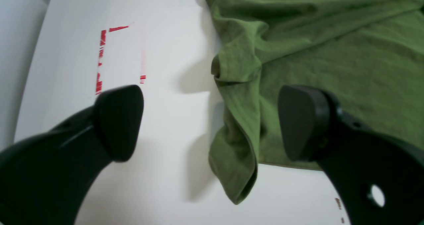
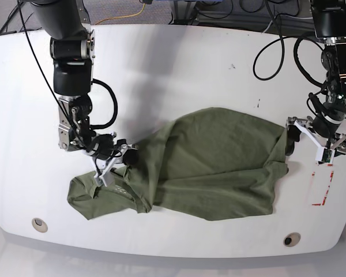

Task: Layout the t-shirt on the table in an organized manner, then fold the t-shirt properly
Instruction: 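Grasp the shirt's sleeve edge with the left gripper while right holds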

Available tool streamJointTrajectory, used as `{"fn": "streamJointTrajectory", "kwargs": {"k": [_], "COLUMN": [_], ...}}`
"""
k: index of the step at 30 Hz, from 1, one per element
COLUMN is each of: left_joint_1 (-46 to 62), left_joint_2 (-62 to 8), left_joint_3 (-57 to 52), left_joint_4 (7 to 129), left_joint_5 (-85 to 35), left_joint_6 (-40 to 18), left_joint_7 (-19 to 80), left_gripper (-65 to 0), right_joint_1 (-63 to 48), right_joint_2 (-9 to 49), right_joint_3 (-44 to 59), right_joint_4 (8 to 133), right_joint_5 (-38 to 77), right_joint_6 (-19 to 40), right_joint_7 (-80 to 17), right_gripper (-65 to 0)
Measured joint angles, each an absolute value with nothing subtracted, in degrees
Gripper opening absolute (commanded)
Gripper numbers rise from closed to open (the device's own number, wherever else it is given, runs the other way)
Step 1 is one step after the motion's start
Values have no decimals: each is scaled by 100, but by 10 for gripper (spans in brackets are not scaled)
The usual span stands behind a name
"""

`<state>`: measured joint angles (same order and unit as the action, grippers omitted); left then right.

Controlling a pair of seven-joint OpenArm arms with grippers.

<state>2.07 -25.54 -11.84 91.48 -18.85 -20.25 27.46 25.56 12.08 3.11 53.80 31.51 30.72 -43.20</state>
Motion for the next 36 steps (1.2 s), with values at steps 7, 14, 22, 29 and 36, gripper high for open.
{"fn": "streamJointTrajectory", "kwargs": {"k": [7, 14, 22, 29, 36], "left_joint_1": [220, 220, 220, 217, 220], "left_joint_2": [-2558, -2563, -2558, -2558, -2561], "left_joint_3": [-1184, -1184, -1184, -1184, -1184], "left_joint_4": [9148, 9148, 9148, 9148, 9148], "left_joint_5": [-1868, -1865, -1865, -1865, -1865], "left_joint_6": [-2018, -2018, -2021, -2021, -2021], "left_joint_7": [2746, 2746, 2746, 2746, 2746], "left_gripper": [-28, -28, -28, -28, -28], "right_joint_1": [2366, 2394, 2388, 2377, 2364], "right_joint_2": [1302, 1278, 1271, 1267, 1271], "right_joint_3": [467, 445, 462, 467, 467], "right_joint_4": [6357, 6563, 6563, 6563, 6552], "right_joint_5": [3041, 3089, 3079, 3083, 3065], "right_joint_6": [2324, 2252, 2250, 2250, 2250], "right_joint_7": [-4860, -5046, -5083, -5076, -5070], "right_gripper": [-644, -563, -331, -328, -331]}}
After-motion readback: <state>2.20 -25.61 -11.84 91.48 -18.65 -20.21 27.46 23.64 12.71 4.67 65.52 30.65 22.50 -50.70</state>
